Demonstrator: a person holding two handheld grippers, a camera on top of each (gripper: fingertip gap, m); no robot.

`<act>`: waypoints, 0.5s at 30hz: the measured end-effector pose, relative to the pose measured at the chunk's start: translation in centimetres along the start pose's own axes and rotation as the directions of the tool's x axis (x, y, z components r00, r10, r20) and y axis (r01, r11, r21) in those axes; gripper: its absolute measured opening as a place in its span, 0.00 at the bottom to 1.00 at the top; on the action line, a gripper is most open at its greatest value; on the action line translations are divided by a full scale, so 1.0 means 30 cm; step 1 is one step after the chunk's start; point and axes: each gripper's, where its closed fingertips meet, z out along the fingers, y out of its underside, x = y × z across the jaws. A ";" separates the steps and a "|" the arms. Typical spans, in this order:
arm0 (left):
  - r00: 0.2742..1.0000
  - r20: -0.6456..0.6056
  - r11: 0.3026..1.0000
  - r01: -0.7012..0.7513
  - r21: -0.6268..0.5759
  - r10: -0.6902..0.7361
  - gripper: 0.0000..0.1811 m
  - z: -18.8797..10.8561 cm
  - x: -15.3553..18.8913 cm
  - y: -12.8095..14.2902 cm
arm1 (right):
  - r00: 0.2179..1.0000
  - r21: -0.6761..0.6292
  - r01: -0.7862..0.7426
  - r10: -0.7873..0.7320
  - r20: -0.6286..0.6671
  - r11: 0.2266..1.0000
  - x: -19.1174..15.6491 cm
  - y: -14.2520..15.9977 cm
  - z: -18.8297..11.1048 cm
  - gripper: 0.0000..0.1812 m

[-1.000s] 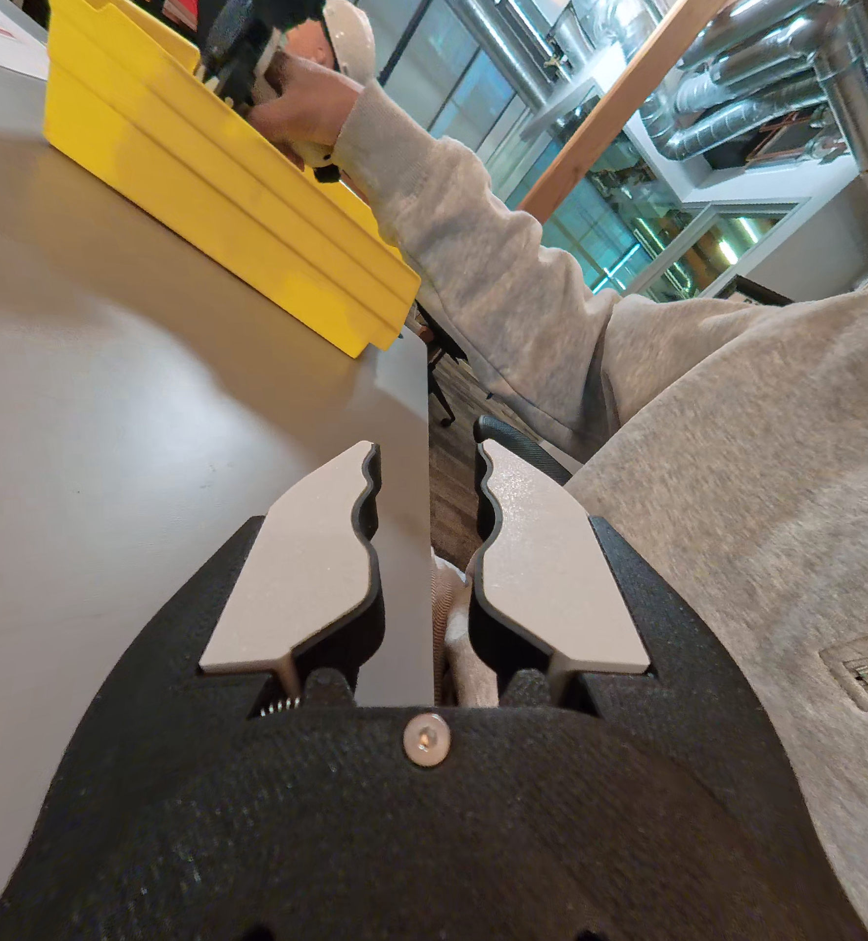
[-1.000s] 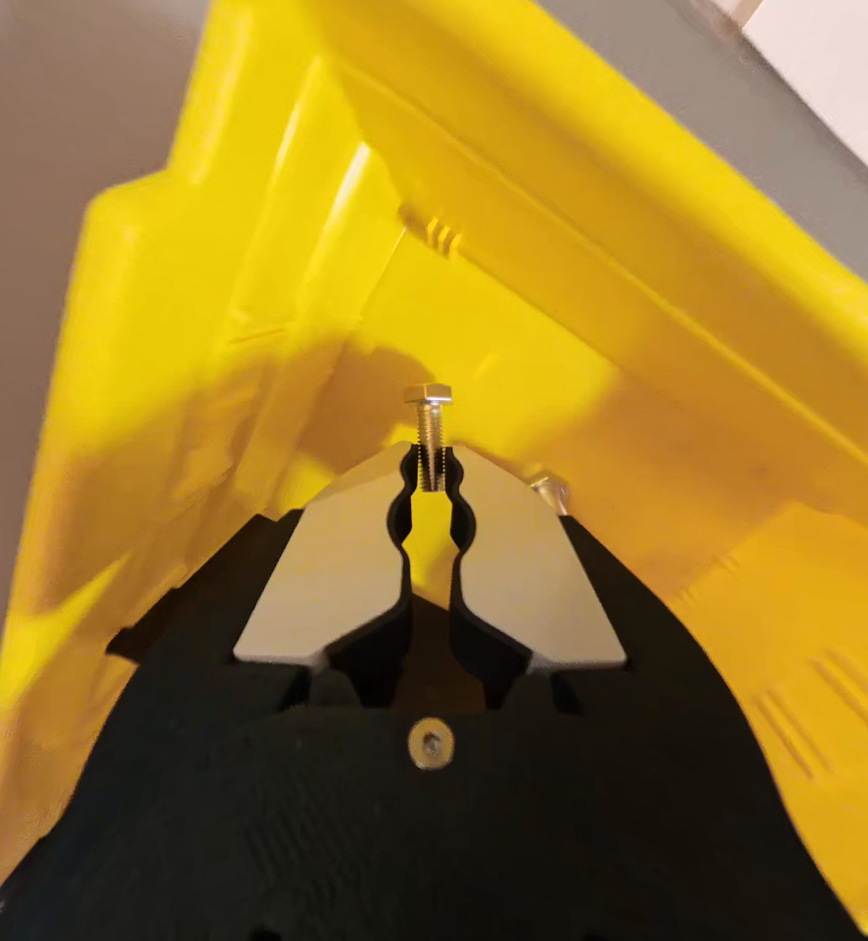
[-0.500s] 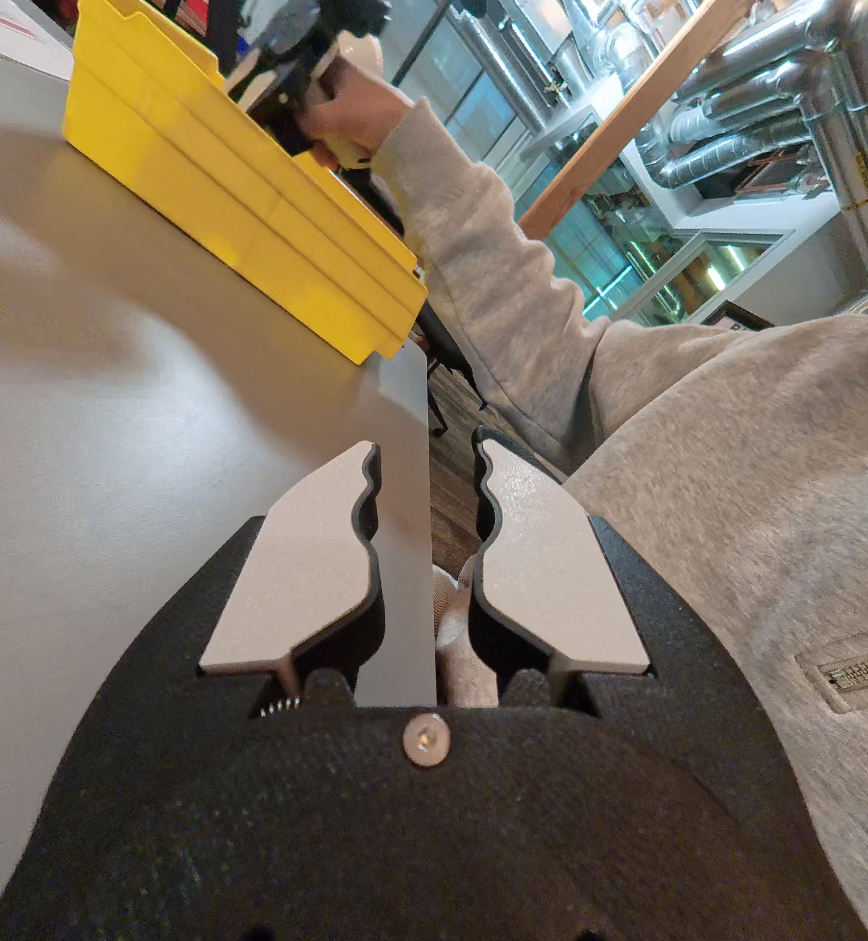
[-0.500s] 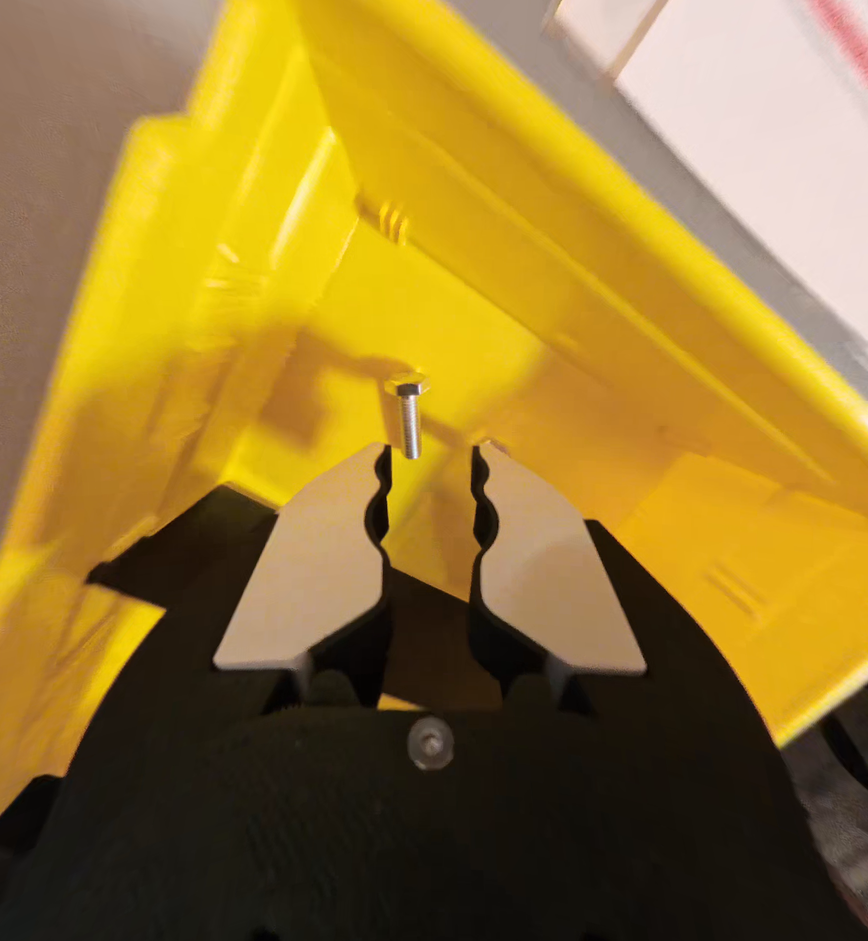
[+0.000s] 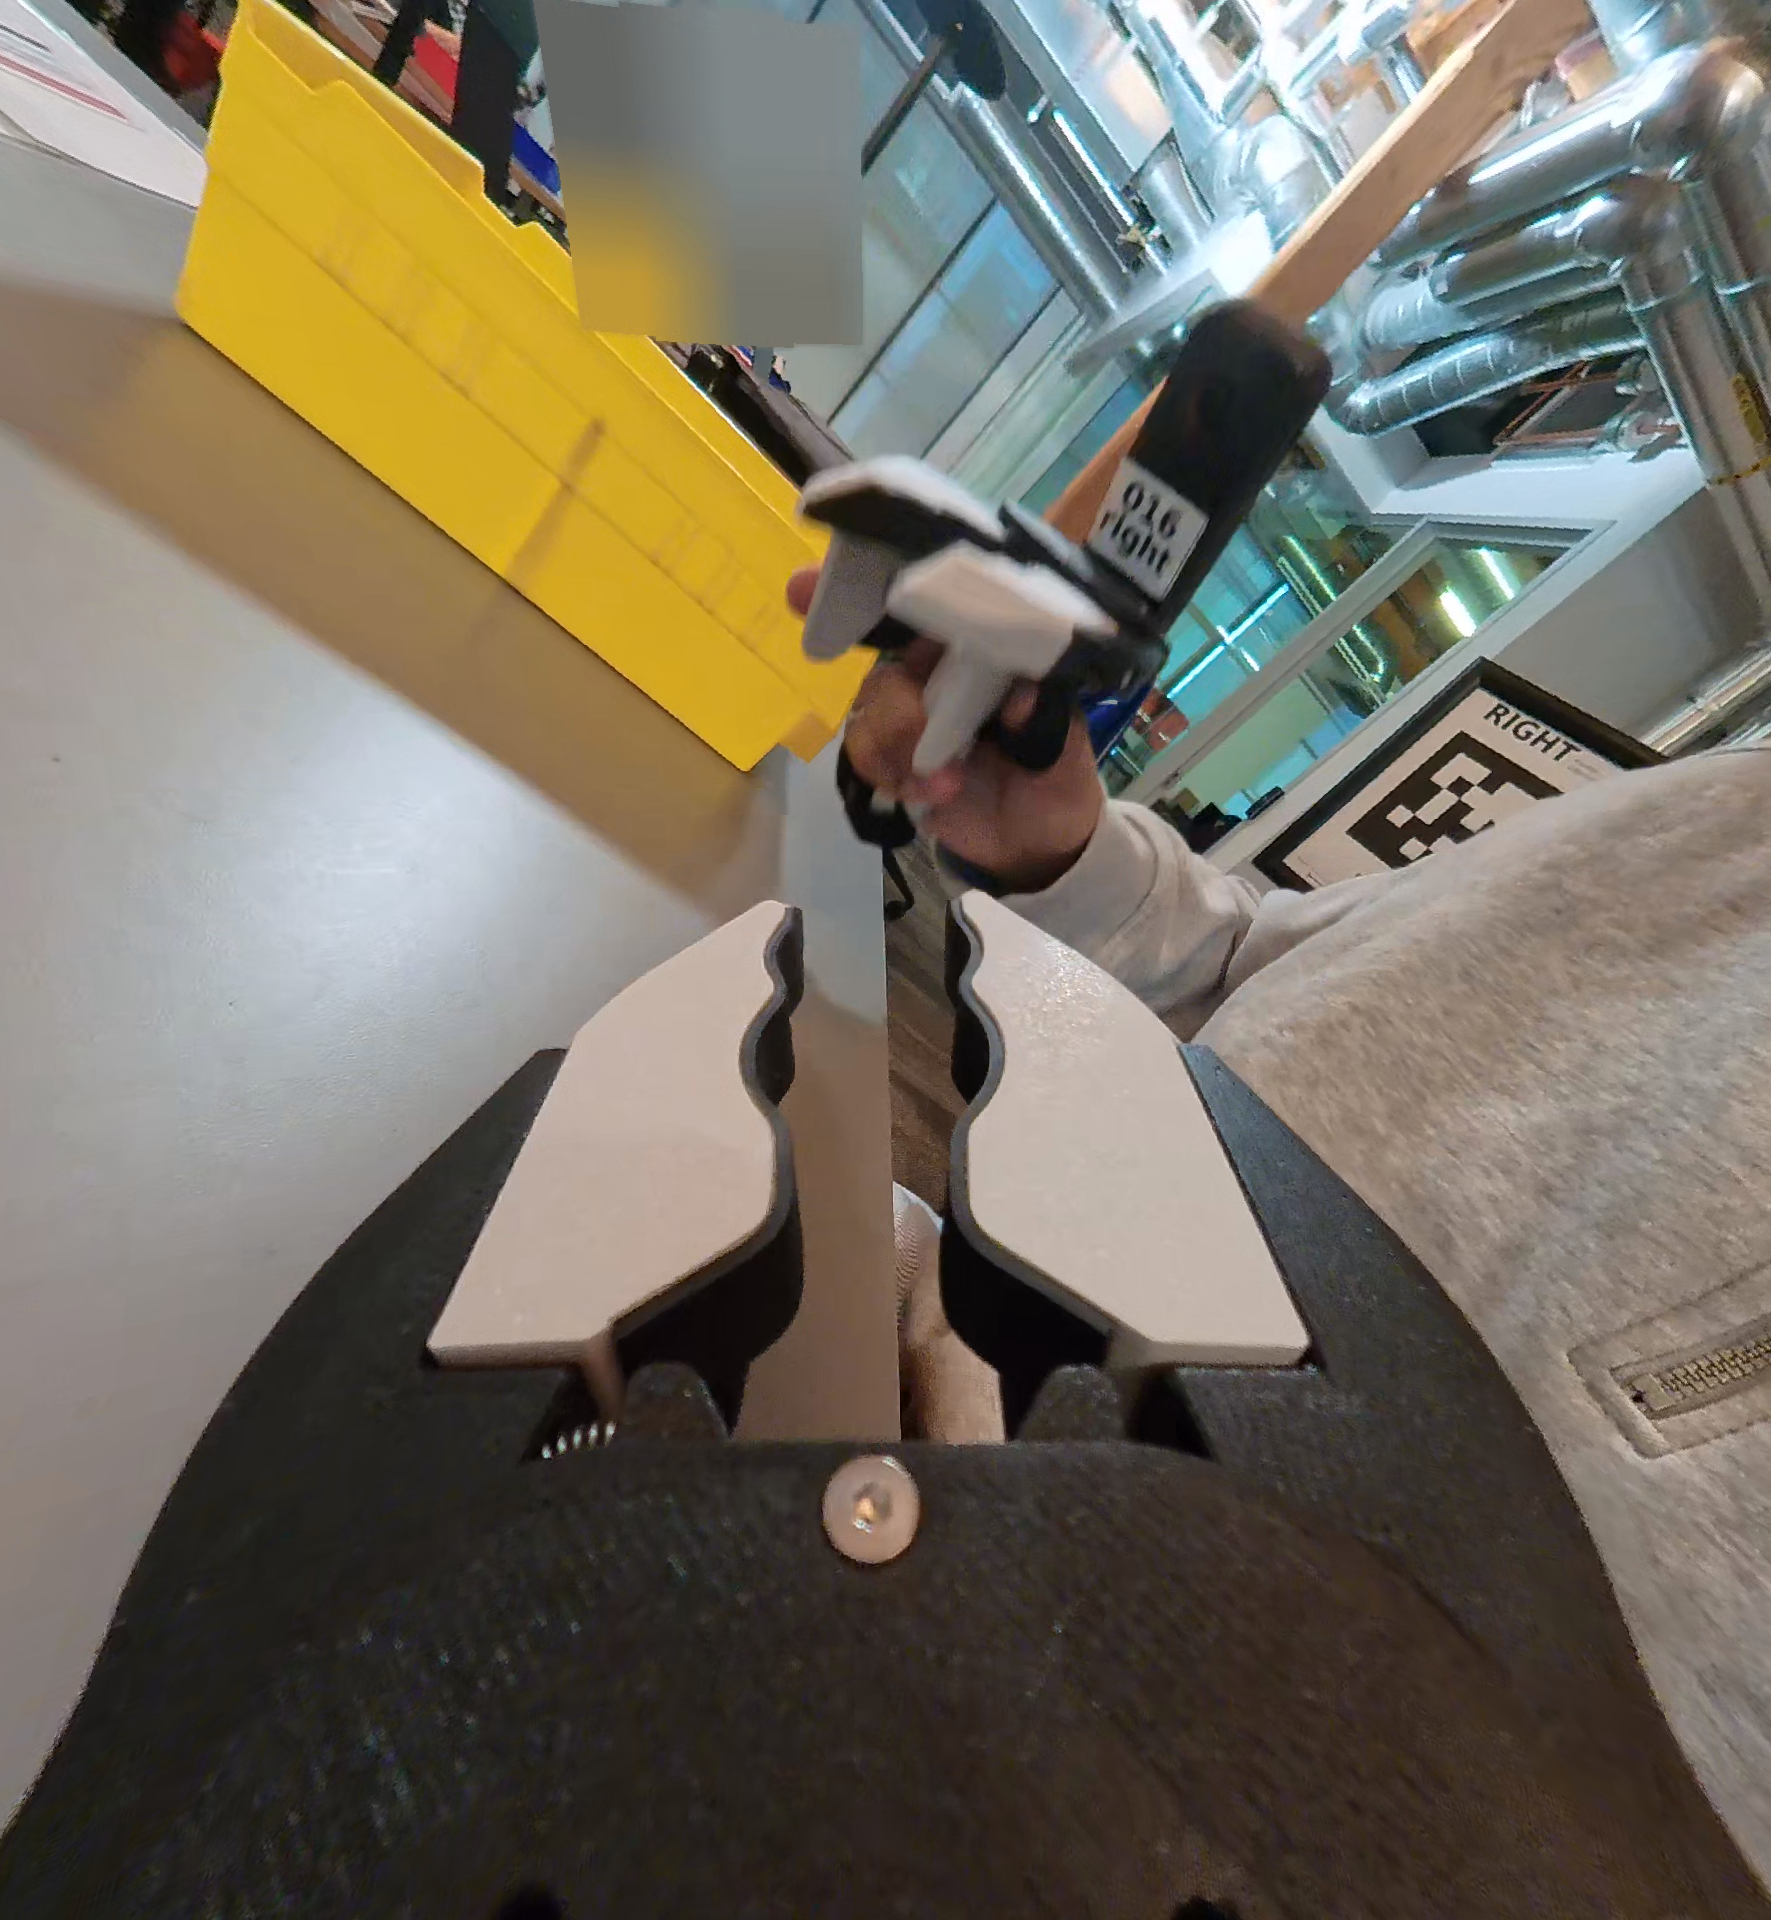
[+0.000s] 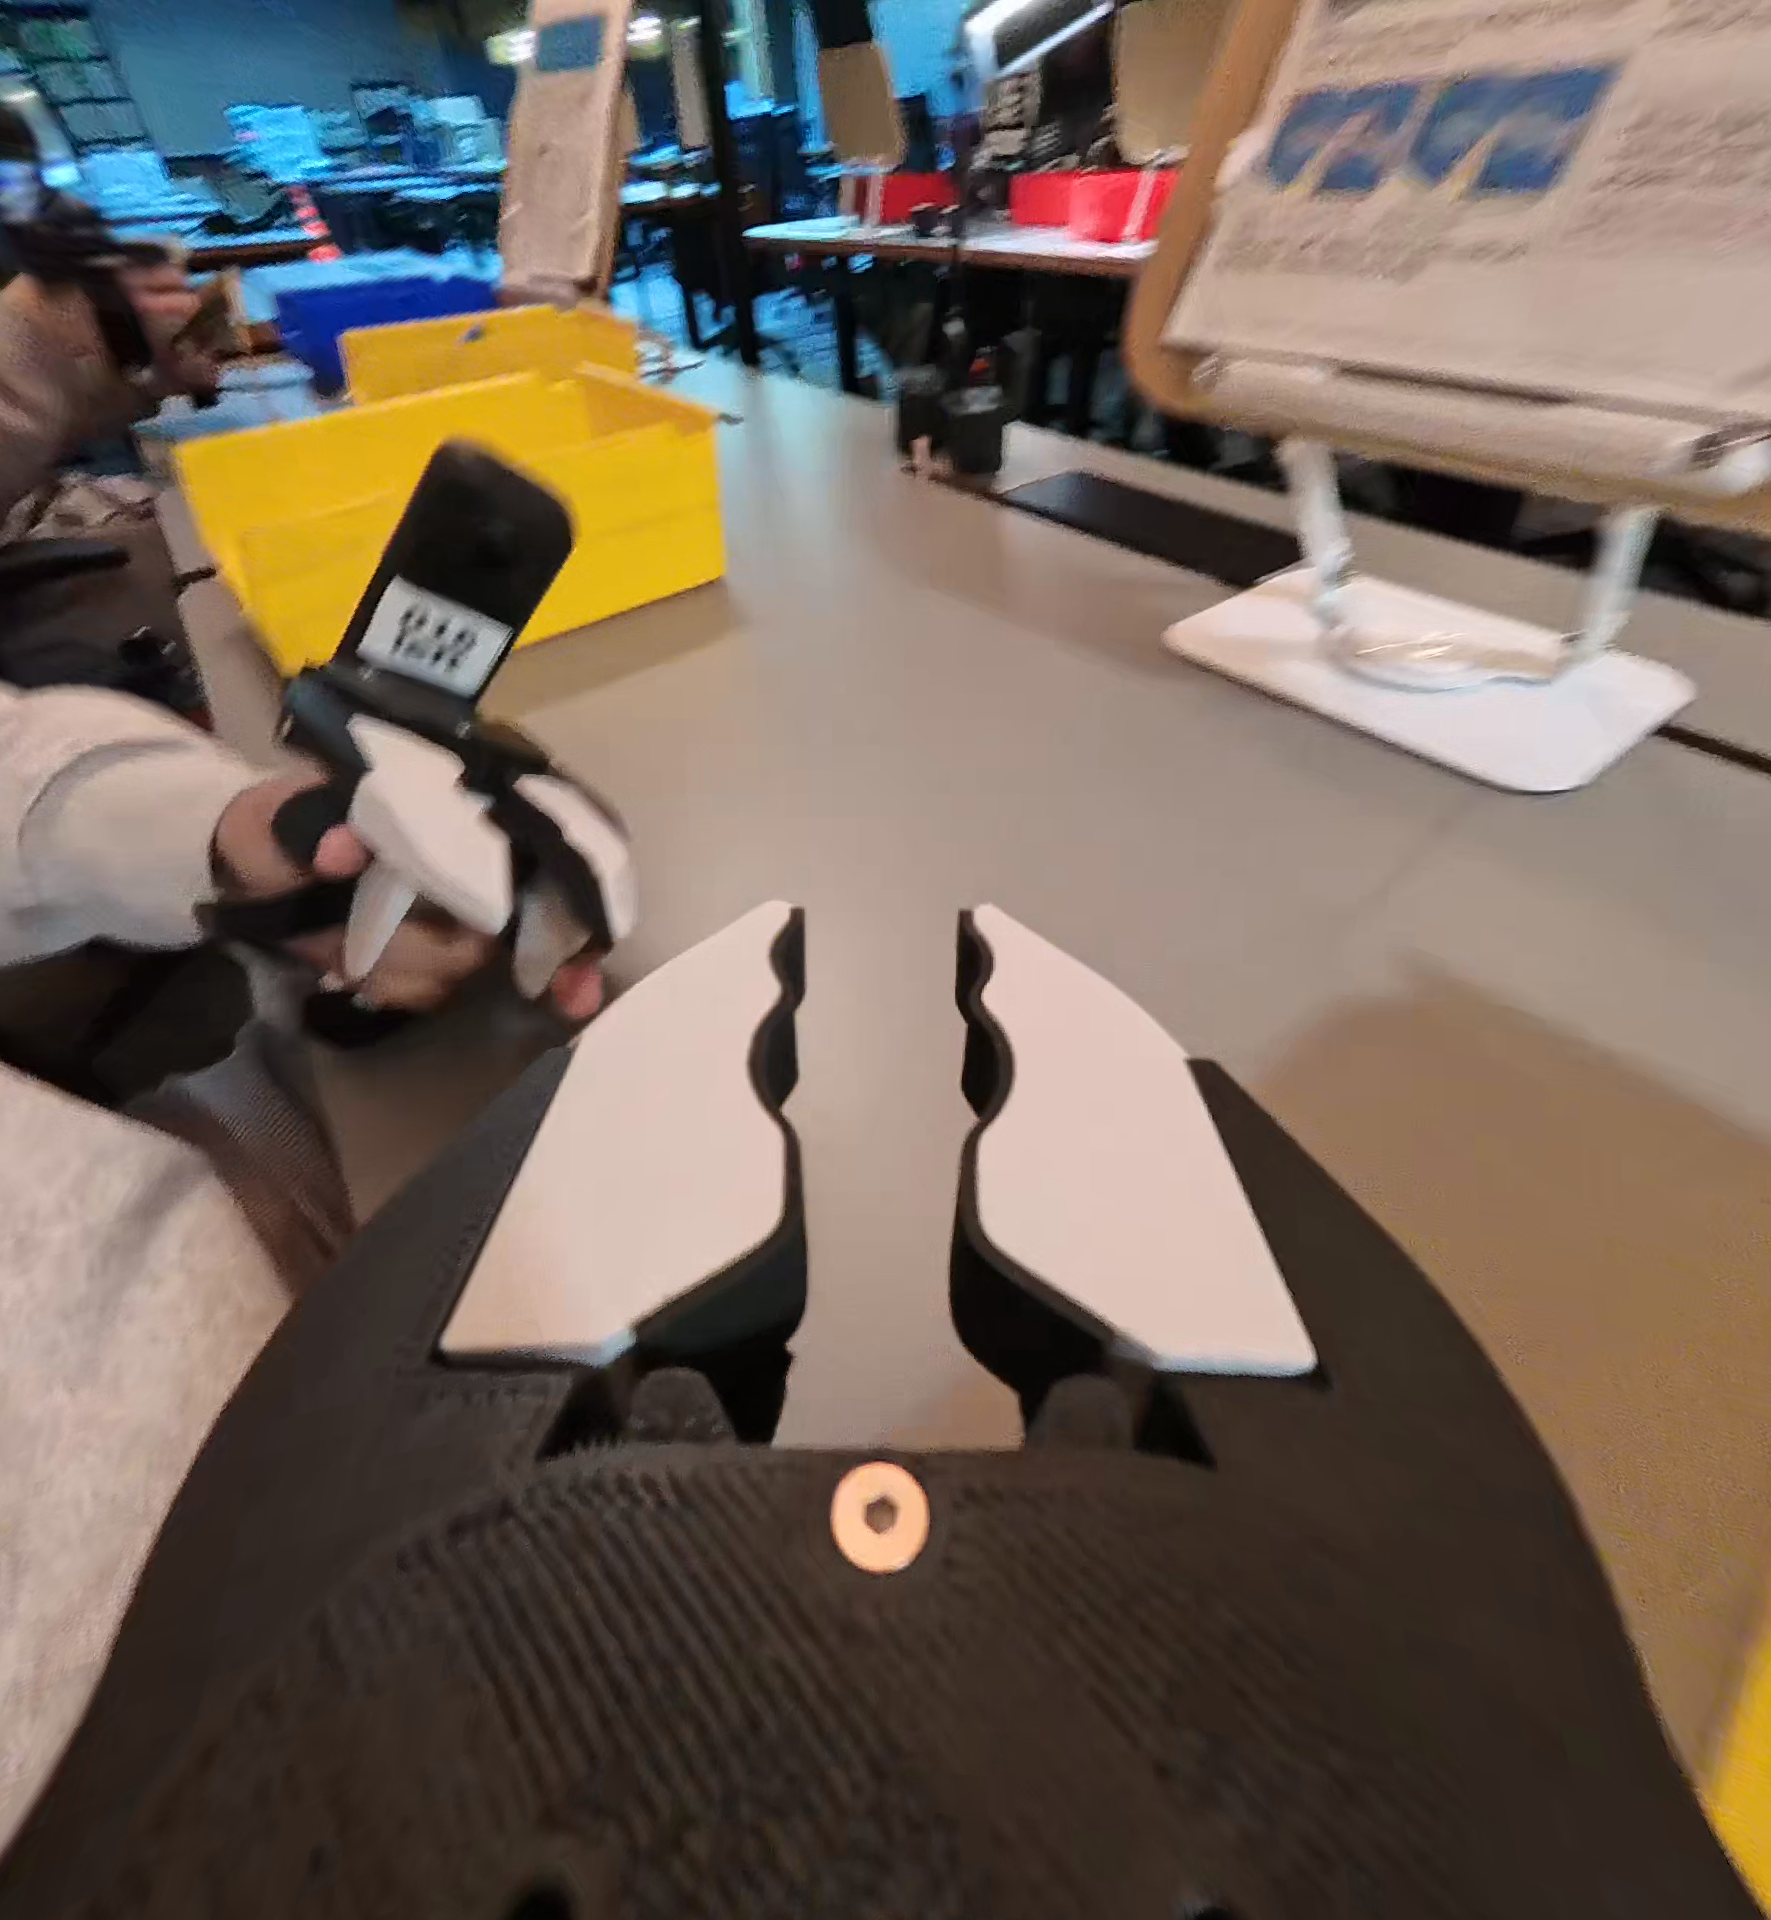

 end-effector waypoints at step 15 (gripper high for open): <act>0.994 0.011 0.994 -0.104 -0.015 0.104 0.00 0.006 0.019 0.004 | 0.939 0.008 0.229 -0.223 0.260 0.973 -0.191 0.087 0.039 0.03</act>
